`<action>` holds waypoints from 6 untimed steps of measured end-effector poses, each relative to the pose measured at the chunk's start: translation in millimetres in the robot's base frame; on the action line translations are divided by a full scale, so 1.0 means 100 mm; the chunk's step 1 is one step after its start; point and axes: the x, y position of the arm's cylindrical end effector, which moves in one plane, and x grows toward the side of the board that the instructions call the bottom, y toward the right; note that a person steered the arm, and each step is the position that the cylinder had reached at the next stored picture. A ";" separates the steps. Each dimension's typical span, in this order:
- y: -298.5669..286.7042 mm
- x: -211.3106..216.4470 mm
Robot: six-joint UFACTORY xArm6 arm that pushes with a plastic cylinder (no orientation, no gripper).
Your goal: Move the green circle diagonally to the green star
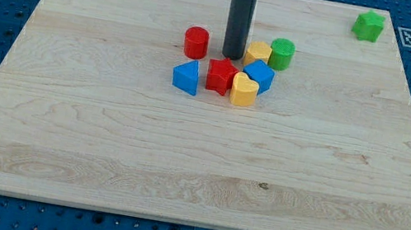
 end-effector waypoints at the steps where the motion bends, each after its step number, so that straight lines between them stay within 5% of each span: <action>1: 0.20 0.00; 6: 1.04 -0.38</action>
